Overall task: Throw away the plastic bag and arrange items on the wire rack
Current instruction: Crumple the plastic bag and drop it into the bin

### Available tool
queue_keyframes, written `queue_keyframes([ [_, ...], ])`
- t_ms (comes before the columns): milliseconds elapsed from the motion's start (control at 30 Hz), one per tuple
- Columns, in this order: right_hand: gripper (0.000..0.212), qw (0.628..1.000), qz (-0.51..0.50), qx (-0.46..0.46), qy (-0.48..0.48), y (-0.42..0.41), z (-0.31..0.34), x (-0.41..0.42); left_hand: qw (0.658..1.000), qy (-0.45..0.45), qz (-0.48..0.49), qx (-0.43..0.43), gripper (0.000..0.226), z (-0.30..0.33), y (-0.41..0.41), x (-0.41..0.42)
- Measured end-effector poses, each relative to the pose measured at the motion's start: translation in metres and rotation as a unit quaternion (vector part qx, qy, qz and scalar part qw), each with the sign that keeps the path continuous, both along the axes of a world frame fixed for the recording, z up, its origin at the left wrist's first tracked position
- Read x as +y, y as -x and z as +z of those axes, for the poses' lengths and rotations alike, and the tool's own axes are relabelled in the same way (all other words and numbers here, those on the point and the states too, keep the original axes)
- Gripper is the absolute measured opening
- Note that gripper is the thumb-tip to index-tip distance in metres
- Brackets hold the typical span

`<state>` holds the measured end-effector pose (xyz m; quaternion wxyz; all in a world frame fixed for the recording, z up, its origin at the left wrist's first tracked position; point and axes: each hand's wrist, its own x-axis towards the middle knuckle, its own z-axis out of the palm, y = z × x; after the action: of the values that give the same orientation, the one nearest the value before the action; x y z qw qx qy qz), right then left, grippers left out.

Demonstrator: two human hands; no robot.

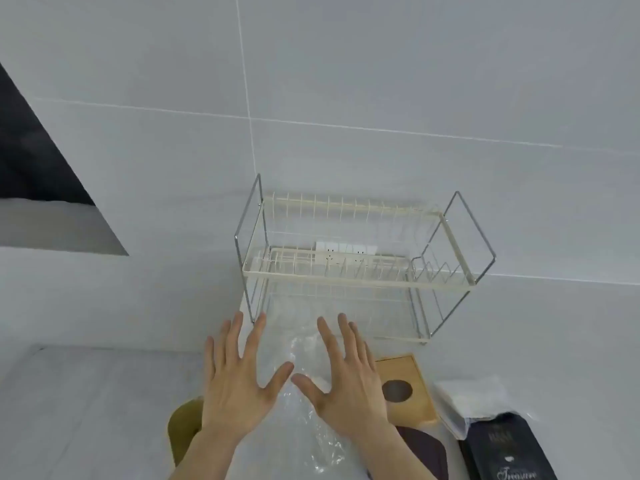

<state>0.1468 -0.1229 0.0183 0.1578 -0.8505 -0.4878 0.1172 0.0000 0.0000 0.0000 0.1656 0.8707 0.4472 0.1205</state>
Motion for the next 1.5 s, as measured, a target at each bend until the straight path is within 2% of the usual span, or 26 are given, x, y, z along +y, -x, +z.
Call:
queue_keyframes([
  [33,0.098,0.999,0.013,0.039,0.035,0.002,-0.006,0.001,0.999,0.032,-0.001,0.019,0.096,-0.008,0.004,0.001],
  [100,0.104,0.995,0.031,0.060,0.073,0.006,-0.022,0.001,0.997,0.061,-0.005,0.037,0.100,-0.031,0.011,0.000],
  [267,0.112,0.980,0.007,0.165,0.108,0.011,-0.054,0.003,0.982,0.180,-0.047,0.029,0.105,-0.070,0.021,-0.006],
  [400,0.117,0.968,-0.019,0.213,0.133,0.013,-0.079,0.006,0.974,0.207,-0.086,0.024,0.105,-0.085,0.017,-0.016],
  [500,0.100,0.974,-0.026,0.195,0.113,0.014,-0.090,0.011,0.973,0.215,-0.080,0.002,0.097,-0.093,0.011,-0.023],
  [567,0.082,0.971,-0.048,0.220,0.084,0.012,-0.093,0.015,0.969,0.237,-0.068,-0.023,0.087,-0.091,0.005,-0.028],
  [633,0.063,0.947,-0.111,0.295,0.062,0.013,-0.090,0.021,0.958,0.280,-0.041,-0.047,0.082,-0.085,-0.003,-0.029],
  [733,0.044,0.880,-0.206,0.428,0.017,0.019,-0.081,0.026,0.931,0.354,0.029,-0.086,0.082,-0.074,-0.017,-0.025],
  [833,0.025,0.830,-0.247,0.499,-0.036,0.026,-0.073,0.032,0.888,0.415,0.087,-0.178,0.065,-0.057,-0.026,-0.025],
  [933,0.021,0.772,-0.241,0.584,-0.065,0.024,-0.058,0.037,0.876,0.395,0.169,-0.222,0.039,-0.040,-0.027,-0.027],
  [1000,0.021,0.733,-0.221,0.641,-0.052,0.021,-0.042,0.037,0.870,0.372,0.220,-0.237,0.028,-0.029,-0.028,-0.028],
  [1067,0.015,0.731,-0.207,0.647,-0.064,0.018,-0.025,0.036,0.867,0.350,0.247,-0.257,0.035,-0.019,-0.031,-0.027],
  [1100,0.012,0.749,-0.211,0.622,-0.084,0.017,-0.017,0.036,0.865,0.341,0.251,-0.268,0.039,-0.014,-0.034,-0.026],
  [1200,0.024,0.837,-0.212,0.481,-0.153,0.015,0.006,0.030,0.854,0.326,0.271,-0.301,0.040,0.006,-0.045,-0.020],
  [1267,0.061,0.859,-0.134,0.468,-0.157,0.009,0.022,0.021,0.834,0.328,0.293,-0.334,0.036,0.023,-0.052,-0.016],
  [1333,0.098,0.841,-0.040,0.529,-0.106,0.002,0.031,0.011,0.812,0.339,0.303,-0.366,0.023,0.037,-0.058,-0.011],
  [1367,0.107,0.828,-0.005,0.554,-0.086,0.000,0.035,0.007,0.801,0.355,0.297,-0.380,0.015,0.043,-0.062,-0.009],
  [1433,0.112,0.815,0.025,0.572,-0.090,0.000,0.044,0.003,0.784,0.412,0.269,-0.378,0.019,0.057,-0.070,-0.014],
  [1500,0.101,0.802,0.002,0.579,-0.148,0.005,0.050,0.004,0.744,0.490,0.206,-0.406,0.016,0.071,-0.074,-0.024],
])
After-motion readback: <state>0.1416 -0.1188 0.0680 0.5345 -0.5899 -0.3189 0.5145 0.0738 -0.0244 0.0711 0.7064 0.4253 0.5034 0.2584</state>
